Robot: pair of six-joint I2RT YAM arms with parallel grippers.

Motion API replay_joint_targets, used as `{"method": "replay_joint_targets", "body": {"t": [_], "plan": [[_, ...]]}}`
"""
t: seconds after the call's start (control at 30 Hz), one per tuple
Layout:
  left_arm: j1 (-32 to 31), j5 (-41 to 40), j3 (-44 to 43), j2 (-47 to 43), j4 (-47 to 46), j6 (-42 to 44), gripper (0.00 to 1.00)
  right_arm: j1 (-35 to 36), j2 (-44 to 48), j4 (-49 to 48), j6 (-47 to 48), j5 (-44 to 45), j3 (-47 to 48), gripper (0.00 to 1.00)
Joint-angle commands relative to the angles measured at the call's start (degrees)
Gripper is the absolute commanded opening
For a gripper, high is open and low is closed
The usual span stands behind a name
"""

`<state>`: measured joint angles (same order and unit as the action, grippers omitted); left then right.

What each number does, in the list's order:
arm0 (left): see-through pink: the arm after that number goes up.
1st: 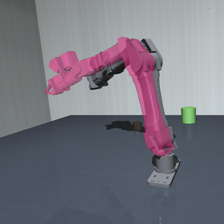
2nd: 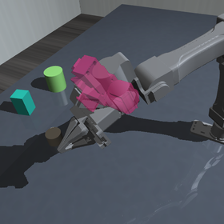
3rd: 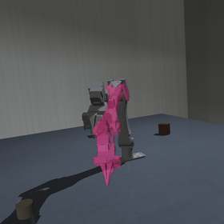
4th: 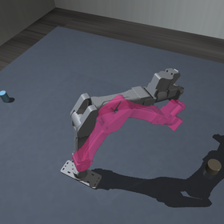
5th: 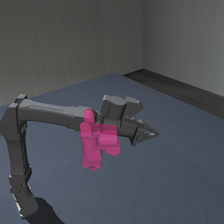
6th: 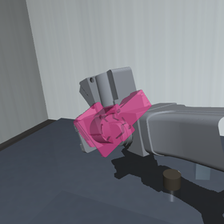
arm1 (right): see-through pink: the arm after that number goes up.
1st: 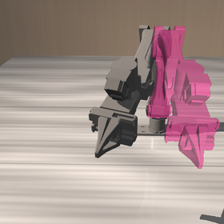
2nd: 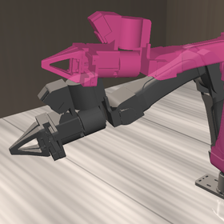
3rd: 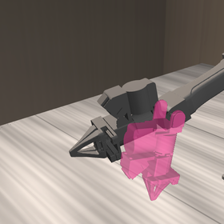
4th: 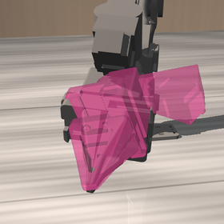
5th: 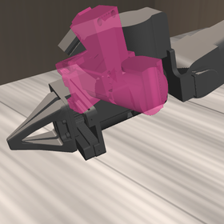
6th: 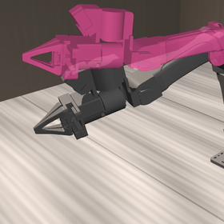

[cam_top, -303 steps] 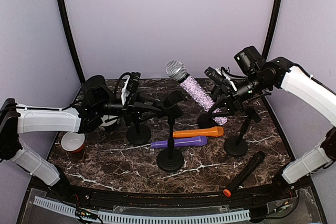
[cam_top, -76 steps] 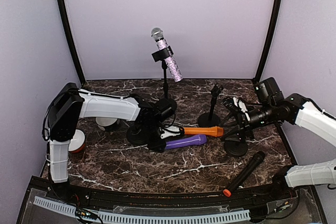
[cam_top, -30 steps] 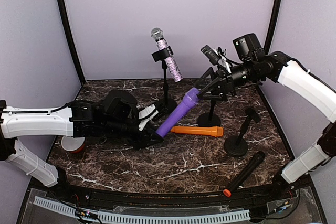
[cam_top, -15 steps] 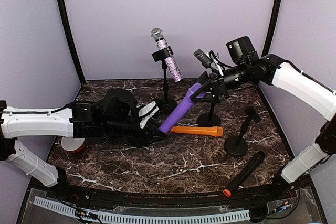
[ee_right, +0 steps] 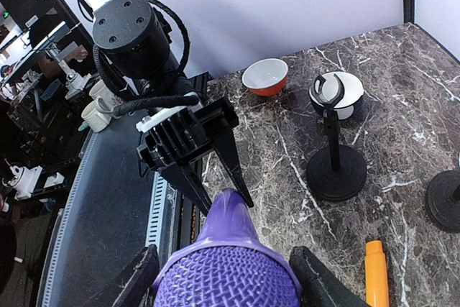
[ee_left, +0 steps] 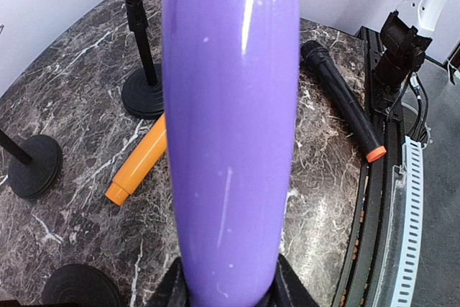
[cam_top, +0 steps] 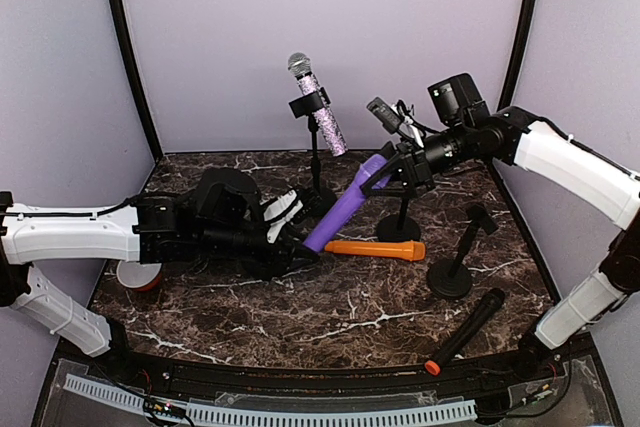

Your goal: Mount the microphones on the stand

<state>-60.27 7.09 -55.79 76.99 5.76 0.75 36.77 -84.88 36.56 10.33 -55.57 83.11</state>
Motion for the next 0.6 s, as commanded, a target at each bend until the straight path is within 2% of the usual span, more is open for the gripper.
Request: {"method": "replay_joint_targets", "body": {"t": [0.0,0.17,0.3,0.4,0.43,0.5,0.57], "plan": [[0.2,0.7,-0.1,-0.5,-2.1,-0.4,0.00,0.3,-0.7,-2.6,-1.4,-1.7,-0.1,0.62],[0.2,0.6,-0.4,-0.1,-2.1,-0.1,0.00,0.4,-1.2,-3.0,-1.9,-1.6,-0.1,0.59],[0.2,0.5,-0.5,0.2,-2.0,-0.1,0.00,0.4,-1.3,-3.6,-2.0,-2.0,-0.2,0.52],[0.2,-0.2,-0.5,0.6,-1.9,-0.3,0.01,0.4,-1.5,-3.9,-2.3,-1.8,0.0,0.37],[0.2,-0.8,-0.5,0.8,-1.9,-0.5,0.09,0.3,-1.6,-3.6,-2.2,-1.4,0.3,0.31],[0.2,-3.1,-0.4,0.8,-1.8,-1.1,0.34,0.3,-1.7,-3.0,-1.8,-0.9,0.8,0.21],[0.2,-5.4,0.2,0.3,-1.9,-1.8,0.53,0.3,-1.5,-2.1,-1.4,-0.6,1.1,0.13]]}}
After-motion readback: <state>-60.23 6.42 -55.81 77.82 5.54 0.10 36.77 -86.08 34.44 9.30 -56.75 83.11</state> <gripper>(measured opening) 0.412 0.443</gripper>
